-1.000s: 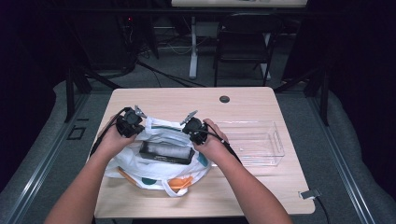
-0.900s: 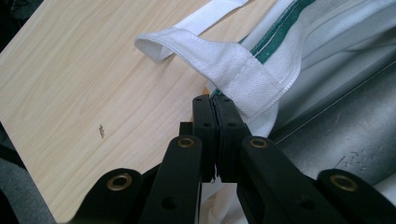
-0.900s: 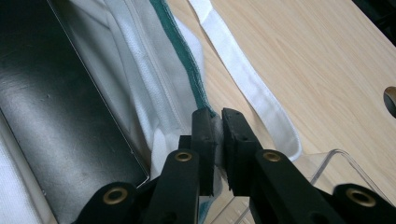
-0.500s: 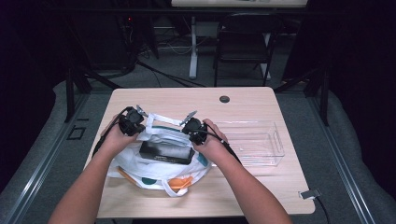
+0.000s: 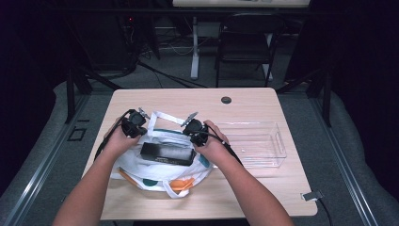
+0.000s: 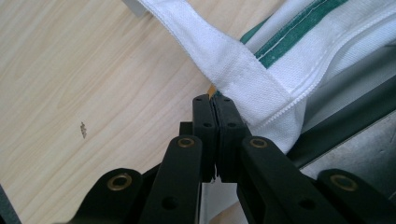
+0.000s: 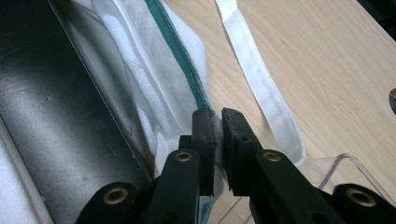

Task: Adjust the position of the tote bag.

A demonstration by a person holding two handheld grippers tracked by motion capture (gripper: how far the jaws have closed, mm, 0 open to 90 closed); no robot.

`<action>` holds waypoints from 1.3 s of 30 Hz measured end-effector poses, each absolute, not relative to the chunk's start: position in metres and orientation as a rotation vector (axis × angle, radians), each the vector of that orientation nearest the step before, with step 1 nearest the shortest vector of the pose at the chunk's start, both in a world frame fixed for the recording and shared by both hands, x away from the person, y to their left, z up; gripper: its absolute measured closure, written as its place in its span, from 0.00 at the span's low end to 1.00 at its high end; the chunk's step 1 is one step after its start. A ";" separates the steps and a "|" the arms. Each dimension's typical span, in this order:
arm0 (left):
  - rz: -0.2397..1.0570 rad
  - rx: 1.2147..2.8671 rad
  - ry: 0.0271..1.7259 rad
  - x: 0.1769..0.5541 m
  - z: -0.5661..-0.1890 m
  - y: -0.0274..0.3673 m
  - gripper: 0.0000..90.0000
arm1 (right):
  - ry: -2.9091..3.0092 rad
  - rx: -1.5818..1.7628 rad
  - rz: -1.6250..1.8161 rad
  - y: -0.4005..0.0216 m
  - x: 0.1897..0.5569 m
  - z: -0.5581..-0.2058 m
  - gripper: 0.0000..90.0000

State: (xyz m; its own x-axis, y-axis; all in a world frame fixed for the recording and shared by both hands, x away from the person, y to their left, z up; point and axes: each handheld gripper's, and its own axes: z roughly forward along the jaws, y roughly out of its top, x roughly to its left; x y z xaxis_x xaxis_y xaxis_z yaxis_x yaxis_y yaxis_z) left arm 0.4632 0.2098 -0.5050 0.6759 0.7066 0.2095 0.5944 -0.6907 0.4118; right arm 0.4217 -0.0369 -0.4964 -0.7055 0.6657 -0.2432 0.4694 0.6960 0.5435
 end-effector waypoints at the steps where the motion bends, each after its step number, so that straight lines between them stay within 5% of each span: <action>1: 0.510 2.583 1.032 0.463 -0.506 0.210 0.99 | 2.482 0.879 0.627 -0.037 0.422 -0.497 0.93; 39: 0.458 2.603 1.050 0.467 -0.521 0.208 0.99 | 2.497 0.904 0.578 -0.033 0.430 -0.510 0.93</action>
